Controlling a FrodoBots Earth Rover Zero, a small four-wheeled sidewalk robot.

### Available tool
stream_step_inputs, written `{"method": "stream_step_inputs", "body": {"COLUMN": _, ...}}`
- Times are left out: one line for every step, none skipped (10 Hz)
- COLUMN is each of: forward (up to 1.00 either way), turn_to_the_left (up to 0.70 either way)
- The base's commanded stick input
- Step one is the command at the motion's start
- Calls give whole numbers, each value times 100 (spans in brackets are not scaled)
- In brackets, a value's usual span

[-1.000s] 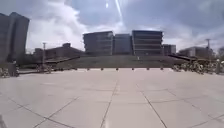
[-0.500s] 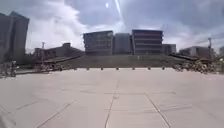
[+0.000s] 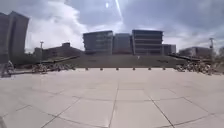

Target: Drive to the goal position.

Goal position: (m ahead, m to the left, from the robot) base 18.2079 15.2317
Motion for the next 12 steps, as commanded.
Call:
{"method": "stream_step_inputs", "body": {"forward": 70, "turn_to_the_left": 0}}
{"method": "stream_step_inputs", "body": {"forward": 70, "turn_to_the_left": 0}}
{"method": "stream_step_inputs", "body": {"forward": 70, "turn_to_the_left": 0}}
{"method": "stream_step_inputs", "body": {"forward": 70, "turn_to_the_left": 0}}
{"method": "stream_step_inputs", "body": {"forward": 70, "turn_to_the_left": 0}}
{"method": "stream_step_inputs", "body": {"forward": 70, "turn_to_the_left": 0}}
{"method": "stream_step_inputs", "body": {"forward": 70, "turn_to_the_left": 0}}
{"method": "stream_step_inputs", "body": {"forward": 70, "turn_to_the_left": 0}}
{"method": "stream_step_inputs", "body": {"forward": 70, "turn_to_the_left": 0}}
{"method": "stream_step_inputs", "body": {"forward": 70, "turn_to_the_left": 0}}
{"method": "stream_step_inputs", "body": {"forward": 70, "turn_to_the_left": 0}}
{"method": "stream_step_inputs", "body": {"forward": 70, "turn_to_the_left": 0}}
